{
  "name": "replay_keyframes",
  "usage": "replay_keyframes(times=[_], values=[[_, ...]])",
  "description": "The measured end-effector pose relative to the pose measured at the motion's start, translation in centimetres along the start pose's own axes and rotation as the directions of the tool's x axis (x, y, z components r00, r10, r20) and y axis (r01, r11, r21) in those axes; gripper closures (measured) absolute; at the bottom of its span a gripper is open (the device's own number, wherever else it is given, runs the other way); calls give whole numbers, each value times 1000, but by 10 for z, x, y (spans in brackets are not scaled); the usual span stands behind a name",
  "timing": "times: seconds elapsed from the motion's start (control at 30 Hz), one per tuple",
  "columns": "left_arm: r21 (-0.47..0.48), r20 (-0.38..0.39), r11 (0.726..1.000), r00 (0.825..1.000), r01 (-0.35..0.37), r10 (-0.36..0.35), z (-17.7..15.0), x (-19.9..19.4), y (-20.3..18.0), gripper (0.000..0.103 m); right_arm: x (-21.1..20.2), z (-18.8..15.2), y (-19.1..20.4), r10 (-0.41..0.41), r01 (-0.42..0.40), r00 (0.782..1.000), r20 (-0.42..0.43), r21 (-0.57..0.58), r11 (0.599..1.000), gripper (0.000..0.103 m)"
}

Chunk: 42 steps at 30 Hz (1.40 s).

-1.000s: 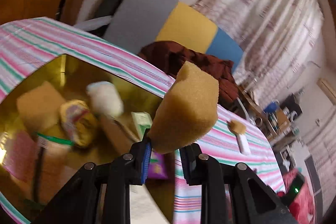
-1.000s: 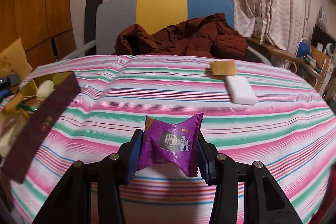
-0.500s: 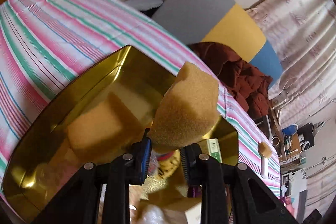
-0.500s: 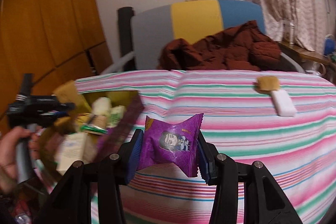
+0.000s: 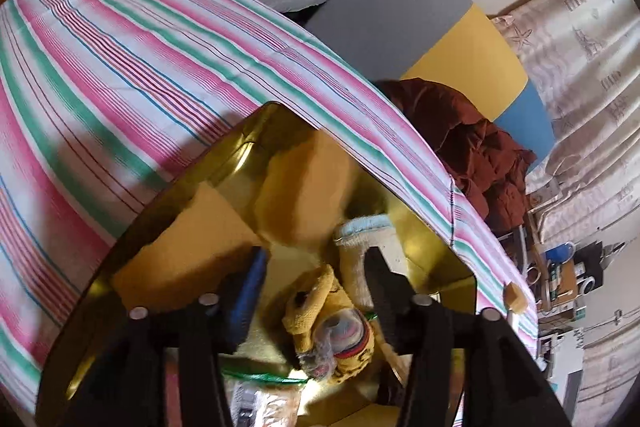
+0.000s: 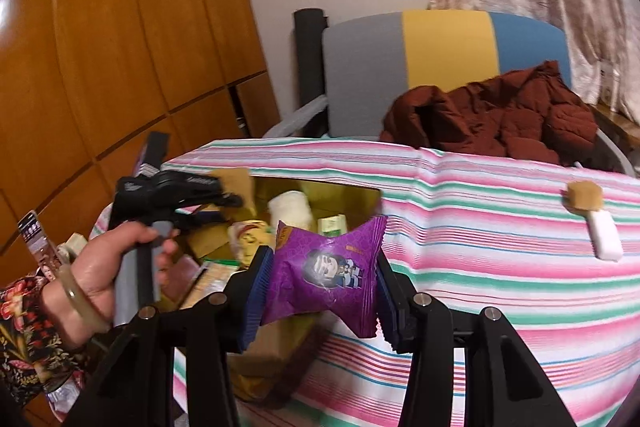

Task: Organize objects
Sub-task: 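Open left tool over tray while right tool releases purple packet into it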

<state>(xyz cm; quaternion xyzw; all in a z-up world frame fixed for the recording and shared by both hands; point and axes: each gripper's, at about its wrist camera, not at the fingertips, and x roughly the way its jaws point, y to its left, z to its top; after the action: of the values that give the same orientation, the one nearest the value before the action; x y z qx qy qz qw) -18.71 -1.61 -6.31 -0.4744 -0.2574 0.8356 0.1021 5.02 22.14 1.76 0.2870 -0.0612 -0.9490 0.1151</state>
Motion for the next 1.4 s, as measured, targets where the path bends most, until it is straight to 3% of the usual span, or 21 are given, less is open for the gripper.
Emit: replay_keyframes(times=[0.13,0.33,0.5,0.8,0.93,1.0,1.17,1.4], values=[[-7,58,1000,998,21,-21,-9,-26,5,47,11,2,21,44,-45,999,-23,-32,998,54],[-95,172,993,984,70,-53,-36,-76,38,45,38,8,51,110,-115,991,-74,-65,991,54],[-145,247,988,969,43,-5,-54,-101,56,44,73,13,62,150,-152,979,-141,-6,988,54],[-141,302,990,952,-1,44,-72,-124,75,44,121,9,84,115,-126,968,-225,-34,991,52],[-143,295,990,955,12,31,-70,-125,74,44,134,5,84,89,-102,965,-247,-37,994,51],[-138,295,990,955,15,27,-71,-126,72,44,137,4,79,80,-88,962,-260,-18,996,44],[-109,295,994,956,18,15,-75,-127,60,44,119,7,67,99,-93,973,-208,37,995,31],[-10,312,1000,950,15,-11,-86,-134,30,44,84,15,49,109,-99,986,-125,87,991,28]])
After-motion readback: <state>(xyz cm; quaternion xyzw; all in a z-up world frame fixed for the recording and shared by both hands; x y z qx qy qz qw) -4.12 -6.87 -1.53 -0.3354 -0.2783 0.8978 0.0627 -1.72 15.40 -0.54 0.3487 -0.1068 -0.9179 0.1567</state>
